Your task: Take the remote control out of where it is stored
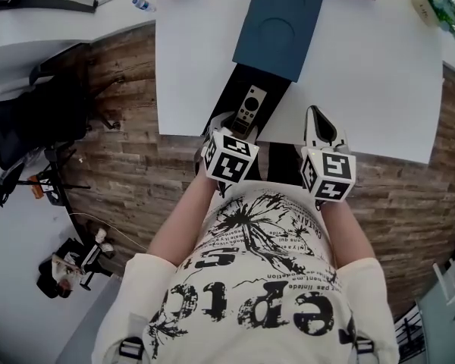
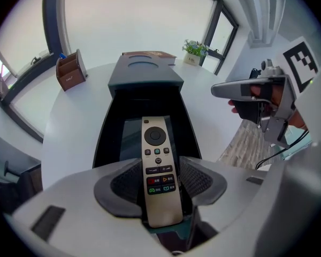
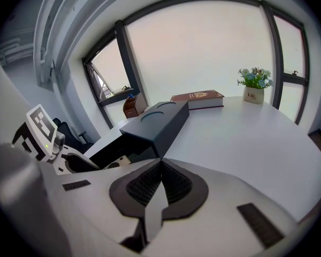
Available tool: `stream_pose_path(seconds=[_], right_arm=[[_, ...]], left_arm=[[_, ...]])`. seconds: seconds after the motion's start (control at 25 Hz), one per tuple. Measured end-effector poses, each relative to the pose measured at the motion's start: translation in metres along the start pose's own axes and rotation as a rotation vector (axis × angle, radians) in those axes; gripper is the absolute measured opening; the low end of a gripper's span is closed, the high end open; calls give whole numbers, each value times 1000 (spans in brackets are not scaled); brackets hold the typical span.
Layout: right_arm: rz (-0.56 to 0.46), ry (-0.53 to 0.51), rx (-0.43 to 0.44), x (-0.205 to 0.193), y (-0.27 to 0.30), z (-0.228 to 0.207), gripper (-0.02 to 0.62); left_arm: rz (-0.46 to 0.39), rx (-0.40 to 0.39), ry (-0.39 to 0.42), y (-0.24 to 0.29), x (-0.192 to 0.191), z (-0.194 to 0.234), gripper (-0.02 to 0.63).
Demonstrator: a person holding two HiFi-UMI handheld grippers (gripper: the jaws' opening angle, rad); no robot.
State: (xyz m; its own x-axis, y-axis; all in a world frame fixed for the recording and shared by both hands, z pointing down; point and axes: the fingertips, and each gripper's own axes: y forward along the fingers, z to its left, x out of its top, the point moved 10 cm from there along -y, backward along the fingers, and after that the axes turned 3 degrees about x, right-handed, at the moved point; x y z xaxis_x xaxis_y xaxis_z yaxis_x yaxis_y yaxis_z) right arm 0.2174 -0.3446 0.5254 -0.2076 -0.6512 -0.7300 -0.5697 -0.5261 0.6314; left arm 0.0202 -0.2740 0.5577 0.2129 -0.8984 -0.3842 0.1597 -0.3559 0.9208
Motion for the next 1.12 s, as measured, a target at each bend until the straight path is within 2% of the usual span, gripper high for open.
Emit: stream_pose_path(seconds=[0.2,0.32,0.68,0.88,1.12], right_arm=[[-7,7,5,2,-1,-1,3],[-16,9,-3,5,-2,-5,3],[-37,12,-41,10,-13,-12,3],[-45,-7,-57,12,-17,-2,3],[-61,6,-98,12,-27,10,3]], left_arm=[[128,33,-4,12,3,1,207],[151,37,-18,14,4,4,207],[158,24,-46,17,3,7,209],[150,-8,-16,15,4,8,209],[46,-23,23,-5,21,11,210]])
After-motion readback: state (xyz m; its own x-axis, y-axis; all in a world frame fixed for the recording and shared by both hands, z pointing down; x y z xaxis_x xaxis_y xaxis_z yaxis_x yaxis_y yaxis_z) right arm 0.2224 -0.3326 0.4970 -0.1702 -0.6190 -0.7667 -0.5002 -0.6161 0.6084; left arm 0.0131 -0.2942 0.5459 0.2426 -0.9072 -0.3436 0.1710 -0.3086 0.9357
